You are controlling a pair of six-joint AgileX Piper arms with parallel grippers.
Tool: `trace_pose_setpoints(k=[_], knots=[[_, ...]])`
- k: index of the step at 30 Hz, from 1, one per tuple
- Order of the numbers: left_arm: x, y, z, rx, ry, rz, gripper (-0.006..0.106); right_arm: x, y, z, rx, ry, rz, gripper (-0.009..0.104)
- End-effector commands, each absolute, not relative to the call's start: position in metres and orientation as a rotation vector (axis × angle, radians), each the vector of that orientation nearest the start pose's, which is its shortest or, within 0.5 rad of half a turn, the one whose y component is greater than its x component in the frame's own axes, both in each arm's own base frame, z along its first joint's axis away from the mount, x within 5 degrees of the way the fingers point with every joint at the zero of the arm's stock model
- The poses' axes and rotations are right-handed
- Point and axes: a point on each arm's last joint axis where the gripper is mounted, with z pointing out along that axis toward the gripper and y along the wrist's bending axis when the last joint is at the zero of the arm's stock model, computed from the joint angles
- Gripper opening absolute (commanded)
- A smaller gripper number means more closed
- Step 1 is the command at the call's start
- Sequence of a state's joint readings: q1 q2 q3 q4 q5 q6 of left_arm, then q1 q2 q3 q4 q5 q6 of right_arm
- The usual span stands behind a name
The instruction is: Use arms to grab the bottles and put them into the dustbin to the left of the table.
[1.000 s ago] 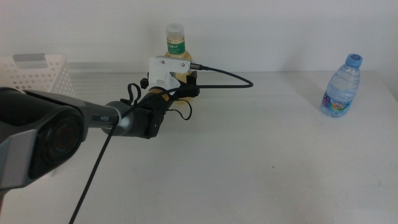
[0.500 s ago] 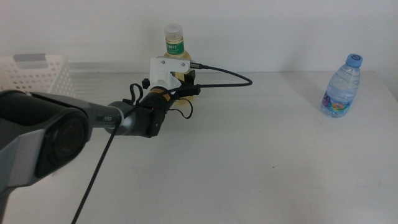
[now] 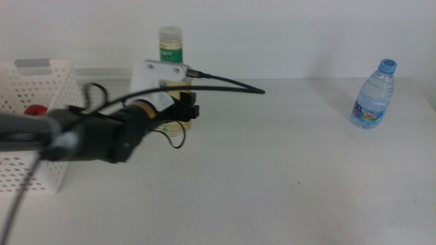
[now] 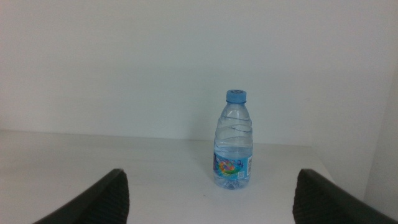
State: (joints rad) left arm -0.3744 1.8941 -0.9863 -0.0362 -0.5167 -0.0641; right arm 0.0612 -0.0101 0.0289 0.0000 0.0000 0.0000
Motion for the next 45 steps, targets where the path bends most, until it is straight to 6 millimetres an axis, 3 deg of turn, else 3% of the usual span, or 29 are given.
trace_pose_setpoints(k=[1,8,14,22,28,36,41,45], knots=[[0.357,-0.139,0.250,0.215,1.685,-0.341,0.000,0.053,0.003,0.215,-0.051,1.389,0.032,0.077],[0.316,-0.123,0.298,0.267,1.861,-0.311,0.000,0.053,0.003,0.215,-0.051,1.389,0.032,0.077],[0.293,-0.105,0.316,0.238,2.000,-0.295,0.000,0.053,0.003,0.215,-0.051,1.389,0.032,0.077],[0.289,-0.072,0.351,0.219,2.269,-0.191,0.000,0.053,0.003,0.215,-0.051,1.389,0.032,0.077],[0.290,-0.026,0.385,0.126,2.336,-0.090,0.000,0.053,0.003,0.215,-0.051,1.389,0.032,0.077],[0.304,0.039,0.399,0.041,2.414,-0.011,0.000,0.053,0.003,0.215,-0.051,1.389,0.032,0.077],[0.335,0.068,0.385,-0.014,2.468,-0.084,0.000,0.053,0.003,0.215,-0.051,1.389,0.032,0.077],[0.360,0.079,0.367,-0.007,2.509,-0.090,0.000,0.053,0.003,0.215,-0.051,1.389,0.032,0.077]])
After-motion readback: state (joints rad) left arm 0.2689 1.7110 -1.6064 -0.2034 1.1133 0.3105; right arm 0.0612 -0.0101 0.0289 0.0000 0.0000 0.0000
